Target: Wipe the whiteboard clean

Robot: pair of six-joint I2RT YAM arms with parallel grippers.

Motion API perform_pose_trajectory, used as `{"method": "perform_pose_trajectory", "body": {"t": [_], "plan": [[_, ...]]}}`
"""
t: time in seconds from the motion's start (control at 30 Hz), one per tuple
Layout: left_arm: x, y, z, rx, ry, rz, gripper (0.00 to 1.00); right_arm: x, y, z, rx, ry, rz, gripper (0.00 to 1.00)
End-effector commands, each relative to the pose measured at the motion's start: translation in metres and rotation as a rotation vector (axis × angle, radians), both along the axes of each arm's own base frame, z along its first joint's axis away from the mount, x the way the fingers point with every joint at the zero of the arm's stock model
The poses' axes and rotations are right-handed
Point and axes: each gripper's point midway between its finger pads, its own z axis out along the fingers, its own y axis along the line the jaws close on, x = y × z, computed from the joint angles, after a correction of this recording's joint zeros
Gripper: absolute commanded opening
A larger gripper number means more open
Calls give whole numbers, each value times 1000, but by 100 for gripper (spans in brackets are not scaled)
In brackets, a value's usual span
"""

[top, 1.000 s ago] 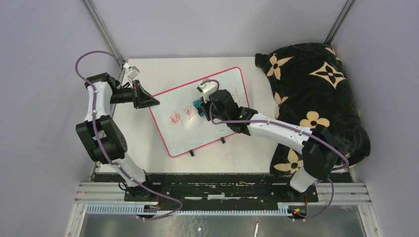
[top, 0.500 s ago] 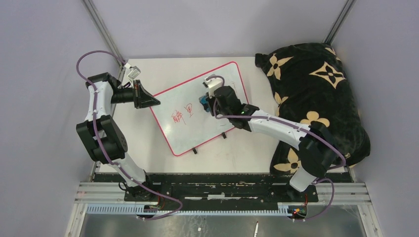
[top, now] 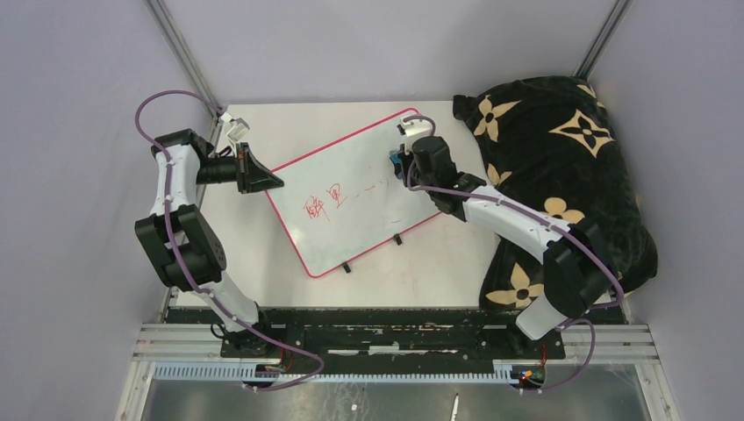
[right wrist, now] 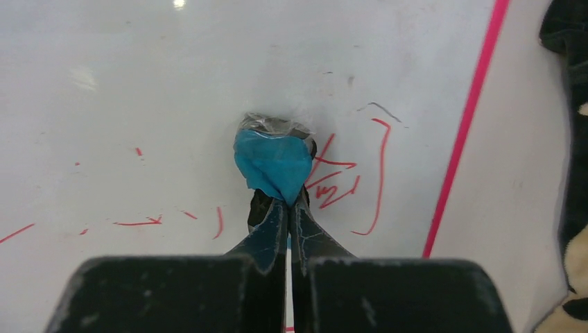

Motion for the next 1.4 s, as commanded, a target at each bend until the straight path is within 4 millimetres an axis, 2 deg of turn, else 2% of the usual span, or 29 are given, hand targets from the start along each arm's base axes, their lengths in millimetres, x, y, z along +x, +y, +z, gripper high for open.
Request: {"method": "perform_pose_trajectory", "body": {"t": [0.0, 0.23, 0.37, 0.47, 0.57, 0.7, 0.87, 0.97, 1.03, 1.13, 1.2, 1.37], "plan": [[4, 4, 1, 67, -70, -15, 3, -19, 56, 18, 51, -28, 145, 1], [2, 2, 1, 64, -66, -17, 3, -65, 137, 15, 49, -16, 328, 1], [0, 1, 1, 69, -68, -22, 3, -76, 167, 15, 30, -21, 377, 1], [-2, 0, 1, 73, -68, -23, 3, -67, 164, 19, 16, -39, 334, 1], [-2, 1, 1, 83, -71, -24, 3, -56, 146, 24, -27, -70, 266, 1], [-2, 1, 1, 88, -71, -25, 3, -34, 108, 30, -19, -75, 178, 1], [-1, 1, 2, 86, -72, -23, 3, 0, 46, 33, -29, -81, 27, 1], [-1, 1, 3, 86, -72, -22, 3, 9, 24, 33, -32, -79, -21, 1], [-1, 2, 2, 85, -69, -21, 3, 8, 26, 33, -30, -75, 1, 1], [-1, 1, 2, 81, -66, -21, 3, -2, 45, 34, 3, -61, 63, 1], [-2, 1, 2, 77, -65, -21, 3, -12, 63, 35, 10, -68, 103, 1], [-2, 0, 4, 75, -67, -21, 3, -51, 124, 33, 29, -66, 237, 1]]}}
